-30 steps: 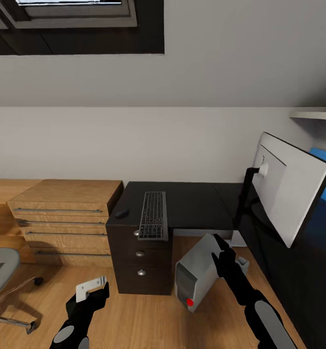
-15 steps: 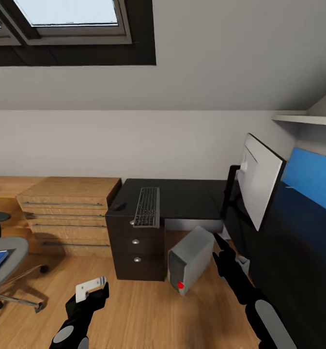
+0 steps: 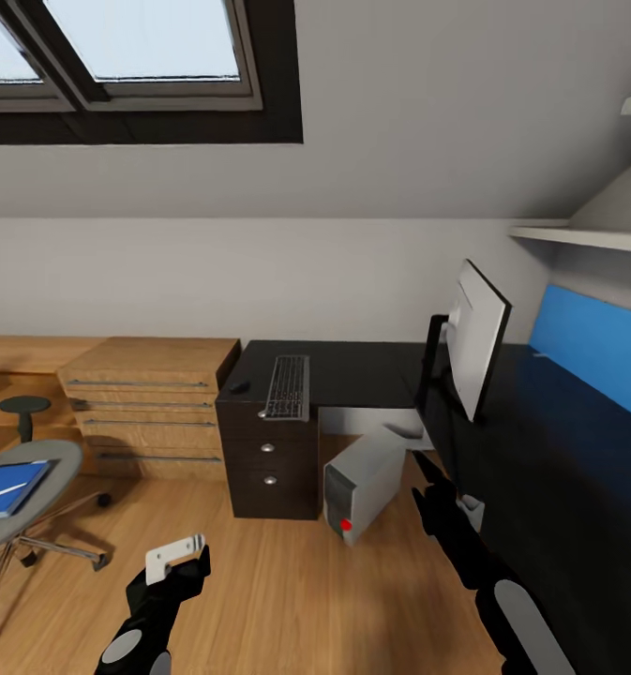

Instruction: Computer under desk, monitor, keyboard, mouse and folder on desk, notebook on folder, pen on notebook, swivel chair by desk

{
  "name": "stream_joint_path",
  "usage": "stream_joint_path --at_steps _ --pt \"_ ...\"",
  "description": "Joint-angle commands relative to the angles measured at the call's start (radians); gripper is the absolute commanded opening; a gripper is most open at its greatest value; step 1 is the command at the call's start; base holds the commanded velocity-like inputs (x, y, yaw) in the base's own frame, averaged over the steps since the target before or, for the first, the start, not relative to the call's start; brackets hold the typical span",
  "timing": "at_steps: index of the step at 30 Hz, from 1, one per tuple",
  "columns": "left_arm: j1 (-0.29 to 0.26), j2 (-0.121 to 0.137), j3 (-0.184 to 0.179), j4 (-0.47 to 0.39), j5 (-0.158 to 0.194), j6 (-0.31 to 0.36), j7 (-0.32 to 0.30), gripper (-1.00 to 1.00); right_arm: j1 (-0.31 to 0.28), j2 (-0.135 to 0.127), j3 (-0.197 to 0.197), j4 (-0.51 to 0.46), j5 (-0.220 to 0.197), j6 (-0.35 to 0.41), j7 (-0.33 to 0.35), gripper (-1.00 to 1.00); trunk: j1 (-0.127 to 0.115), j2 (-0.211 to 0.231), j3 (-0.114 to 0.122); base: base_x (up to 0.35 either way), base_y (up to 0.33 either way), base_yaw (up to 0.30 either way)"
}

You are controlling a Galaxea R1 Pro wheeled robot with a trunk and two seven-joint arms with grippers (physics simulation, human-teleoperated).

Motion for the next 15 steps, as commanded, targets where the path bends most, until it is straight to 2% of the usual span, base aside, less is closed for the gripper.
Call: stream_joint_path --at_steps 1,9,15 --pt "0.0 0.0 -0.001 -0.002 0.01 0.003 0.007 1.0 0.0 -0.001 0.001 0.0 -0.008 0.001 0.0 1.0 -0.005 0.007 0.002 -0.346 0.0 0.0" --pt "0.0 0.001 0.0 -0.003 0.01 0.002 0.007 1.0 0.0 -0.001 0.001 -0.001 -0.008 0.001 0.0 1.0 -0.035 0.063 0.027 -0.346 0.0 0.0" --pt "0.0 0.001 0.0 -0.004 0.01 0.002 0.008 1.0 0.0 -0.018 -0.001 -0.003 -0.009 0.001 0.005 1.0 -0.058 0.105 0.046 -0.346 -0.003 0.0"
